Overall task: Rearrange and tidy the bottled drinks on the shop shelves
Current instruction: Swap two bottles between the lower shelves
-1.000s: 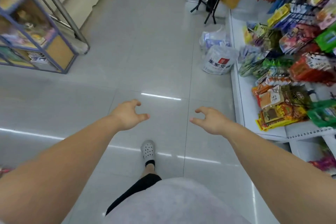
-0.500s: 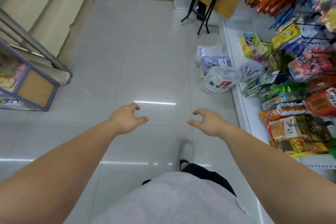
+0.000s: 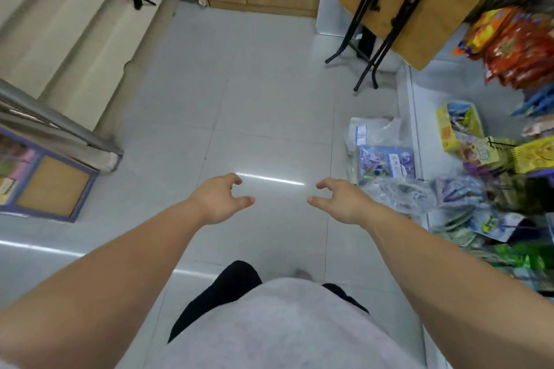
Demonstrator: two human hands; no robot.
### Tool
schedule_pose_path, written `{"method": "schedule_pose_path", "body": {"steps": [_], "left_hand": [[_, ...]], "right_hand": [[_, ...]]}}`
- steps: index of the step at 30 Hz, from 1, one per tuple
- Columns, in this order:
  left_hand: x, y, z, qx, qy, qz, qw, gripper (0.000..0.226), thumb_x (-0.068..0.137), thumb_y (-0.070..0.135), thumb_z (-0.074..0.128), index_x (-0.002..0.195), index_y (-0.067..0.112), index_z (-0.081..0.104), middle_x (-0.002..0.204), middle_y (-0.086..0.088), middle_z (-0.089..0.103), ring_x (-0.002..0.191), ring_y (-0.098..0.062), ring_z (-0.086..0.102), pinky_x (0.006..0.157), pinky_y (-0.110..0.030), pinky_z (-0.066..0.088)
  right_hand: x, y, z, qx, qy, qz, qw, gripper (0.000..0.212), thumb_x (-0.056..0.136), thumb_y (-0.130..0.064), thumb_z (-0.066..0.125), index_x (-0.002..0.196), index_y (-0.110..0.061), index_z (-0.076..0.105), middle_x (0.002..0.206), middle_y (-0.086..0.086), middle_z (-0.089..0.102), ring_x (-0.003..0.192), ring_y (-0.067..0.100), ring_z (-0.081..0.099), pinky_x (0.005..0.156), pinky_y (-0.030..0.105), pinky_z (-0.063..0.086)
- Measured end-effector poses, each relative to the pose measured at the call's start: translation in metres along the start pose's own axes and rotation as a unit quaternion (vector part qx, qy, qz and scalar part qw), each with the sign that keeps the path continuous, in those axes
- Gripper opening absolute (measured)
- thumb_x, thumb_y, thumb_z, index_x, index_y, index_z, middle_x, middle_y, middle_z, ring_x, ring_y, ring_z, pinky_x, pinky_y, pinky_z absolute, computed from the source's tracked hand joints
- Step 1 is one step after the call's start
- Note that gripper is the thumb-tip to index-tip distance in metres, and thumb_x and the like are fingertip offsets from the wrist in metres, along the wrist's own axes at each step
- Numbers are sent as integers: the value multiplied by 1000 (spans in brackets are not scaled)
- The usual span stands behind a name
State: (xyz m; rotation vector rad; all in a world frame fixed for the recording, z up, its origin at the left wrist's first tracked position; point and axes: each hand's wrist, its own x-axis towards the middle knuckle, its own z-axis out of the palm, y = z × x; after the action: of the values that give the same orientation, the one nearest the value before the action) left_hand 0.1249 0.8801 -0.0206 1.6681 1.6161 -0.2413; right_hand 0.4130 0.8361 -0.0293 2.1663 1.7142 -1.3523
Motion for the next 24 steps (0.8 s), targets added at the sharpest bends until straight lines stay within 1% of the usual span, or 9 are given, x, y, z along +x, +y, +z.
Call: {"method": "schedule_pose_path", "body": {"steps": [5, 9, 11, 13, 15, 17, 20, 24], "left_hand": [[106, 5, -68, -15, 2, -5, 1000, 69, 87, 59, 66, 144, 25, 48, 142, -7, 54, 122, -25, 56, 102, -35, 45], [199, 1, -140, -49, 1, -1, 999, 67, 88, 59, 67, 142, 26, 49, 142, -6, 54, 123, -25, 56, 103, -37, 46], [239, 0, -180, -67, -8, -4, 998, 66, 88, 58, 67, 142, 25, 49, 142, -6, 54, 123, -25, 56, 103, -37, 46], [277, -1, -221, -53, -20, 0, 998, 67, 88, 59, 67, 142, 24, 49, 143, -6, 53, 124, -26, 56, 102, -37, 46], [315, 1, -260, -30, -25, 1, 999, 68, 88, 60, 66, 143, 25, 48, 144, -6, 53, 125, -26, 56, 102, -37, 46], [354, 8, -298, -12, -19, 1, 1000, 70, 87, 63, 65, 143, 26, 48, 143, -6, 54, 125, -26, 56, 102, -38, 46], [410, 28, -343, 8, -16, 4, 1000, 70, 87, 64, 64, 143, 26, 48, 142, -5, 55, 124, -26, 56, 99, -36, 46], [486, 66, -387, 0, -24, 5, 1000, 69, 88, 60, 65, 144, 25, 47, 143, -5, 53, 125, -26, 55, 97, -34, 44]], "right_hand": [[103, -43, -57, -9, 6, 2, 1000, 63, 92, -61, 61, 144, -28, 50, 148, 7, 46, 131, 25, 51, 104, 32, 41], [192, -91, -107, 2, 19, 18, 1000, 62, 93, -60, 60, 144, -27, 50, 150, 5, 45, 131, 22, 51, 97, 28, 39], [230, -118, -132, 3, 20, 35, 999, 63, 92, -60, 61, 145, -27, 49, 149, 4, 47, 131, 23, 51, 99, 30, 41], [266, -145, -156, -6, 15, 40, 999, 65, 91, -61, 61, 146, -28, 48, 151, 5, 46, 134, 24, 50, 107, 34, 42], [300, -168, -184, -9, 20, 43, 999, 67, 91, -62, 61, 146, -27, 47, 153, 5, 44, 136, 25, 48, 111, 38, 41], [333, -187, -213, 5, 28, 49, 998, 66, 91, -62, 61, 146, -28, 47, 153, 4, 44, 136, 25, 48, 111, 40, 41], [385, -205, -257, 26, 35, 50, 998, 66, 90, -63, 61, 146, -29, 47, 152, 4, 46, 135, 24, 49, 108, 38, 42], [461, -211, -321, 46, 38, 47, 997, 66, 92, -60, 62, 148, -26, 46, 153, 7, 45, 136, 26, 48, 106, 36, 41]]}}
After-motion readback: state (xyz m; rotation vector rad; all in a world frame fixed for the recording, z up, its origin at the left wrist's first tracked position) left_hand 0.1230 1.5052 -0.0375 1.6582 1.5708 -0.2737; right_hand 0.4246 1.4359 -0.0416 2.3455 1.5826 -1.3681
